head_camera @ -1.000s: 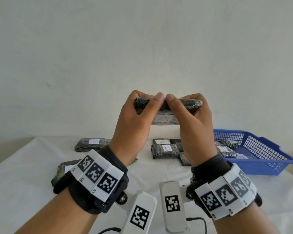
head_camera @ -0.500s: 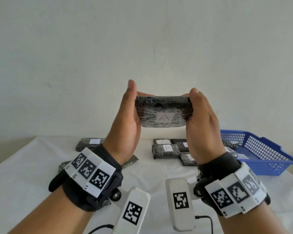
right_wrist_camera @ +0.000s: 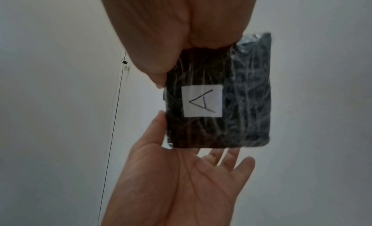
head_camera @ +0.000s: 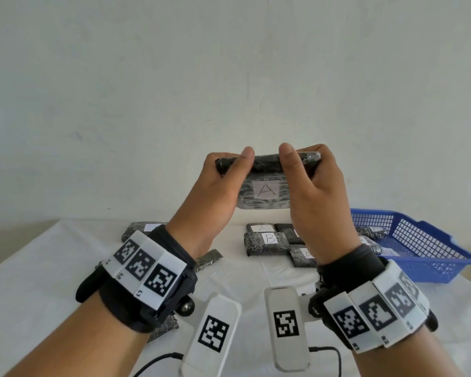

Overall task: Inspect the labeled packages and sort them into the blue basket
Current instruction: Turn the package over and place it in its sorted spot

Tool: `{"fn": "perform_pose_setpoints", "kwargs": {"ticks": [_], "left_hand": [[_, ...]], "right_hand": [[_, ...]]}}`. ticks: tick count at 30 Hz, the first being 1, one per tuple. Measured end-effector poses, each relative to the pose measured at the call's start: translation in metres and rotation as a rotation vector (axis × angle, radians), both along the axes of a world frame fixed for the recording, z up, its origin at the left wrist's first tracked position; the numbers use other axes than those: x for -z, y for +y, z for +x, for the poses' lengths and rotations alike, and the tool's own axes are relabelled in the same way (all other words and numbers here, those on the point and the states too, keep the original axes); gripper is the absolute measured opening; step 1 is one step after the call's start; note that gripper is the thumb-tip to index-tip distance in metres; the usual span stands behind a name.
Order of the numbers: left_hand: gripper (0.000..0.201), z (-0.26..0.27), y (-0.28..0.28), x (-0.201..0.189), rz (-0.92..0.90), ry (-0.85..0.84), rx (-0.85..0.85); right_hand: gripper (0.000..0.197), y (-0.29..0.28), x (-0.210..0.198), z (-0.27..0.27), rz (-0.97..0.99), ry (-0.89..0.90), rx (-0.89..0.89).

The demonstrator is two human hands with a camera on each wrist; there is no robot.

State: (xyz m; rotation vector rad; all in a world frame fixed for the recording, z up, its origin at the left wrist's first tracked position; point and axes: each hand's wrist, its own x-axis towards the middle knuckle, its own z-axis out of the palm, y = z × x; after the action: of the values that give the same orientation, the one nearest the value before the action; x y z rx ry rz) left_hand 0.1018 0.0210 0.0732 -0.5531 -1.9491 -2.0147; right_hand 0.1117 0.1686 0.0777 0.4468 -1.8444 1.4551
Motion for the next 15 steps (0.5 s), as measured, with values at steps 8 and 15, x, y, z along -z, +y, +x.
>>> {"fn": "perform_pose_setpoints", "kwargs": {"ticks": [8, 15], "left_hand": [[0.065, 0.002, -0.014, -0.006, -0.167, -0.122, 0.216], [0.071, -0.008, -0.019, 0.005, 0.046, -0.191, 0.112]], "right_hand": [[0.043, -0.013, 0.013, -0.001, 0.479, 0.1, 0.197], [0.053, -0.001, 0.01, -0.001, 0.535, 0.153, 0.202]]}}
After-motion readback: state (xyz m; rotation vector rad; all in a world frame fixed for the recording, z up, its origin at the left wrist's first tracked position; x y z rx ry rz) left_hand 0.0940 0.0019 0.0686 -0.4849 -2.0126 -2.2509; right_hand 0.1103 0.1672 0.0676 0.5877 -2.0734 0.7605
